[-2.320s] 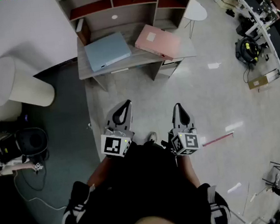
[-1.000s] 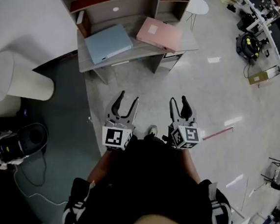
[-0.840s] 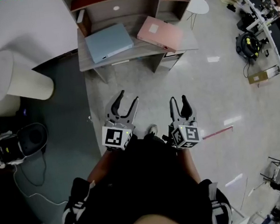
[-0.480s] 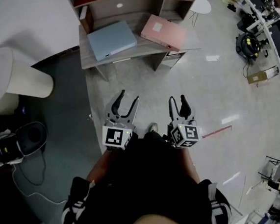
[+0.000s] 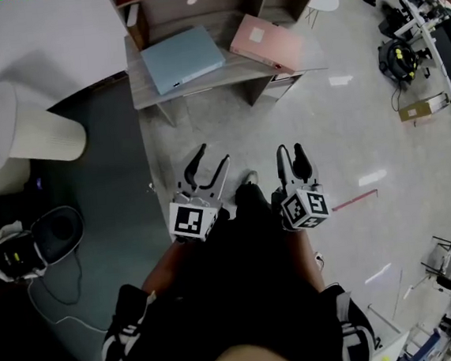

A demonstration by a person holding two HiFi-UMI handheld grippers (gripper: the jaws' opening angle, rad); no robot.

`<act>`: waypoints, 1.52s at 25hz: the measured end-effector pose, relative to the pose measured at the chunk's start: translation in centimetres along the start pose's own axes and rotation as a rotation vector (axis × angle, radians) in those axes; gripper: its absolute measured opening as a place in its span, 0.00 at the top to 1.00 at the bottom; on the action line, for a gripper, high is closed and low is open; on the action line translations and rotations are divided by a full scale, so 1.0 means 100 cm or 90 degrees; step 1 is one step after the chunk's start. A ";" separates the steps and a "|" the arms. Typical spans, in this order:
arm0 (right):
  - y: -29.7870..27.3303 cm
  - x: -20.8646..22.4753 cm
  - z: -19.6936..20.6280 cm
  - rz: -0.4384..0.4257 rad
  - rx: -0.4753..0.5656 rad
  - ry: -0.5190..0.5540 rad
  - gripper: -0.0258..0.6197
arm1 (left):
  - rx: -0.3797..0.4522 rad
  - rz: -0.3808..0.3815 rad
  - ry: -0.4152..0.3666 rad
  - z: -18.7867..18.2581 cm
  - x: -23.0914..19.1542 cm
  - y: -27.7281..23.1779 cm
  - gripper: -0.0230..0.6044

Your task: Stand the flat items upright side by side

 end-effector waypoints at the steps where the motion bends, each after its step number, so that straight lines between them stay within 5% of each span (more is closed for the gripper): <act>1: -0.004 -0.001 0.001 0.003 -0.002 0.004 0.63 | 0.003 0.000 0.002 0.000 -0.003 -0.002 0.62; 12: -0.063 0.025 -0.026 0.013 0.000 0.010 0.63 | 0.000 0.000 -0.007 -0.017 -0.027 -0.059 0.62; 23: -0.181 0.105 -0.081 0.026 -0.006 -0.002 0.63 | 0.004 0.002 -0.027 -0.057 -0.064 -0.202 0.62; 38: -0.264 0.204 -0.122 0.022 -0.051 -0.034 0.63 | -0.016 0.011 -0.047 -0.096 -0.045 -0.324 0.62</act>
Point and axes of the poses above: the fingertips, and each gripper's own axes: y backward along the fingers, x to its right, z out of its underside, the point moved 9 cm from there along y, backward along the fingers, and after that the axes turned 10 degrees about -x, right-handed, at the moved point
